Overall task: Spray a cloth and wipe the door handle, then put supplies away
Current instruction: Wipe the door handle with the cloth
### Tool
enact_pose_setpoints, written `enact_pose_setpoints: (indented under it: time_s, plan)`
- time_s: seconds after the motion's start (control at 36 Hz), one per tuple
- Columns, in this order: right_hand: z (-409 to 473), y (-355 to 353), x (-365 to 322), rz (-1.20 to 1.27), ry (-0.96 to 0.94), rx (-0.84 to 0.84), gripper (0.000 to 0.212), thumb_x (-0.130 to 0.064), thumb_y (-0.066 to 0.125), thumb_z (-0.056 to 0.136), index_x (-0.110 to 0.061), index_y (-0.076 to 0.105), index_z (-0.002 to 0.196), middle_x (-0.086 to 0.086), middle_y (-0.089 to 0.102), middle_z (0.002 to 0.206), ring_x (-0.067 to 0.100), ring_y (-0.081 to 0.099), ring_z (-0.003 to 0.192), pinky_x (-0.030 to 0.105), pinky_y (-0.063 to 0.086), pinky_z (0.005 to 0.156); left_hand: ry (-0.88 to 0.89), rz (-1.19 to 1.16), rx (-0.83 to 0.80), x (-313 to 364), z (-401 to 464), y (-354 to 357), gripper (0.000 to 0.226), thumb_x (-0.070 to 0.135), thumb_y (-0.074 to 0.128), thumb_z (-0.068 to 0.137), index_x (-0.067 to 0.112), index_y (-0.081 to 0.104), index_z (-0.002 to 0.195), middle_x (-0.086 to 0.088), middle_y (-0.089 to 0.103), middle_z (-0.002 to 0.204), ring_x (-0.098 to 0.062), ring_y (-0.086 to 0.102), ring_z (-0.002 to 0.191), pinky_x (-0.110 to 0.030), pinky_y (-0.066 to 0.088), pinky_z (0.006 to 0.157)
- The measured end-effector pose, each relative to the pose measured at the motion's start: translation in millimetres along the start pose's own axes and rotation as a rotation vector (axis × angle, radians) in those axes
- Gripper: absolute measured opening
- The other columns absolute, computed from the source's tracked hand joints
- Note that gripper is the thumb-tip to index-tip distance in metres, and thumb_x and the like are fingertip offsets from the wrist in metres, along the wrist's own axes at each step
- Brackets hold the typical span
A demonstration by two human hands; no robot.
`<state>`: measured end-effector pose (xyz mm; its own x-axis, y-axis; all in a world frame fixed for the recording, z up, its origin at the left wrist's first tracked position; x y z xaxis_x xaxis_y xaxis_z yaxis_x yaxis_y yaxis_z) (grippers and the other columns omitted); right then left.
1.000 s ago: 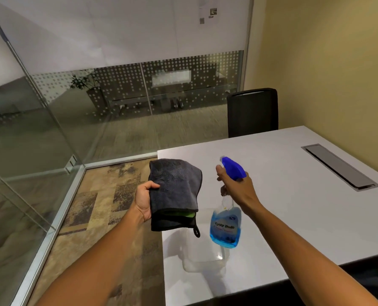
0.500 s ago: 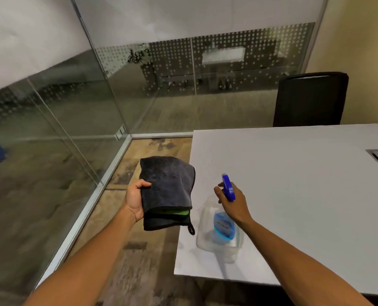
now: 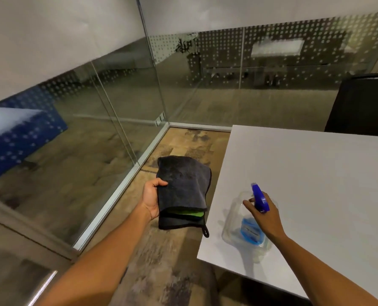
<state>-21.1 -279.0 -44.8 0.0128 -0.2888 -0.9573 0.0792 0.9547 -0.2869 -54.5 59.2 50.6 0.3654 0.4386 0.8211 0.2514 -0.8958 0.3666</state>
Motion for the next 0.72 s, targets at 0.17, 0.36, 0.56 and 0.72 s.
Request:
enact_pose_setpoints:
  time_s: [0.17, 0.36, 0.56, 0.72]
  plan:
    - [-16.1, -0.5, -1.3, -0.06, 0.032, 0.072, 0.092, -0.026, 0.082, 0.082, -0.023, 0.025, 0.154, 0.011, 0.043, 0.152, 0.027, 0.049, 0.127, 0.056, 0.045, 0.107, 0.009, -0.032, -0.009, 18.6, -17.9, -32.5, 0.053, 0.024, 0.066, 0.052, 0.008, 0.069, 0.102, -0.014, 0.075, 0.091, -0.034, 0.066, 0.088, -0.044, 0.05, 0.089]
    - [-107.7, -24.7, -3.3, -0.077, 0.005, 0.681, 0.055, -0.056, 0.057, 0.087, -0.023, 0.043, 0.13, 0.015, 0.054, 0.121, 0.036, 0.049, 0.106, 0.038, 0.036, 0.084, 0.009, -0.035, -0.049, 32.2, -40.1, -69.8, 0.043, 0.025, 0.061, 0.062, 0.007, 0.069, 0.101, -0.013, 0.075, 0.089, -0.031, 0.071, 0.08, -0.038, 0.054, 0.081]
    - [-126.8, 125.5, -31.9, 0.216, 0.273, 0.15, 0.026, -0.027, 0.045, 0.107, -0.011, 0.066, 0.105, 0.024, 0.07, 0.098, 0.029, 0.068, 0.08, 0.032, 0.056, 0.076, -0.025, -0.03, -0.078, 46.1, -74.5, -133.5, 0.032, 0.024, 0.057, 0.071, 0.008, 0.082, 0.081, -0.014, 0.074, 0.09, -0.03, 0.072, 0.079, -0.038, 0.054, 0.081]
    - [-149.3, 279.9, -99.4, 0.767, 0.641, -0.386, 0.032, -0.012, 0.032, 0.109, -0.003, 0.061, 0.115, 0.016, 0.072, 0.098, 0.026, 0.073, 0.086, 0.038, 0.06, 0.071, -0.034, -0.005, -0.117, 64.3, -110.1, -187.2, 0.029, 0.02, 0.069, 0.06, 0.006, 0.081, 0.082, -0.012, 0.074, 0.089, -0.029, 0.071, 0.081, -0.034, 0.054, 0.081]
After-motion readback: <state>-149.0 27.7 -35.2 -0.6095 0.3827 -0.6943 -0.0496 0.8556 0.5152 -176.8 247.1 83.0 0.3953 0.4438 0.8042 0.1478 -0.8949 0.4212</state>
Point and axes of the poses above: each hand's wrist, its own z-axis towards the middle knuckle, its own y-axis out of the palm, x = y × z, the point moved 7 cm from there along z, towards the middle knuckle
